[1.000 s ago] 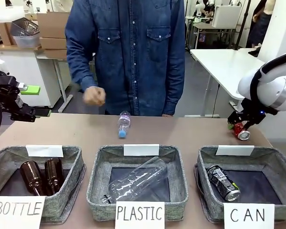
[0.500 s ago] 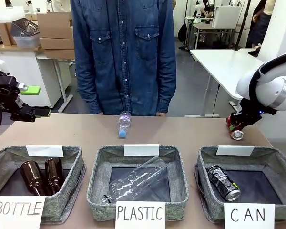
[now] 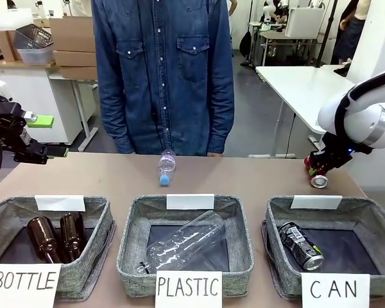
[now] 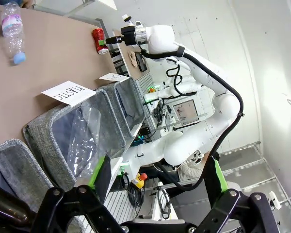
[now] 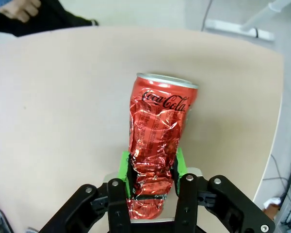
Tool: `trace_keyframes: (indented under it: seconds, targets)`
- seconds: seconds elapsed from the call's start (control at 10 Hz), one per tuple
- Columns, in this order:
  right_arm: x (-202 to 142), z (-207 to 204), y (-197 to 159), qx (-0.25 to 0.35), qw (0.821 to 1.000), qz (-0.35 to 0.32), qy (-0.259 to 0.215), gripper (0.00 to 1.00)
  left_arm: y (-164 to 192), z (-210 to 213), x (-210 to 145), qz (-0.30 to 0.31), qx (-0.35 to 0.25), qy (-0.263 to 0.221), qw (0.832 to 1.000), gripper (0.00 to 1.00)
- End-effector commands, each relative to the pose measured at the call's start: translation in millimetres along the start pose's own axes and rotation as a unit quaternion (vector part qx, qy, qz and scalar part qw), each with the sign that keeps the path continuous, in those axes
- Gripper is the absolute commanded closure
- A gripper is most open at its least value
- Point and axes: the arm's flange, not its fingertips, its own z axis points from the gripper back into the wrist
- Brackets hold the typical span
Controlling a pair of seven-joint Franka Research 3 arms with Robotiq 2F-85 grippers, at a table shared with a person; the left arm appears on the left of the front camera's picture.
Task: Sort the can waste into the basket.
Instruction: Pick up the can waste from the table and place it in the right Fabric basket.
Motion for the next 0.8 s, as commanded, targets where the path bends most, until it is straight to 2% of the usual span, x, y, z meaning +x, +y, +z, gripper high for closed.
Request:
trace_keyframes:
  seconds: [0.0, 0.1, 0.2, 0.4, 0.7]
  targets:
    - [-3, -6, -5, -0.005, 1.0, -0.019, 0.018, 1.0, -4, 0, 2, 0.005, -0.002, -0.005, 1.0, 0.0]
    - [-2, -9, -5, -0.006, 0.999, -0.027, 0.019, 1.0, -4, 0, 2, 0.005, -0.002, -0.005, 1.0, 0.0]
    - [-2, -10, -5, 0.0, 0.999, -0.032, 0.015, 0.11, -4, 0, 2, 0.005, -0.002, -0.005, 1.0, 0.0]
    - [1, -15, -7, -0.001, 0.999, -0.048, 0.009, 0.0, -4, 0, 2, 0.005, -0.002, -0.005, 1.0, 0.0]
    - [4, -19, -7, -0.016, 0.998, -0.066, -0.003, 0.0, -4, 0, 2, 0.005, -0.002, -0.005, 1.0, 0.0]
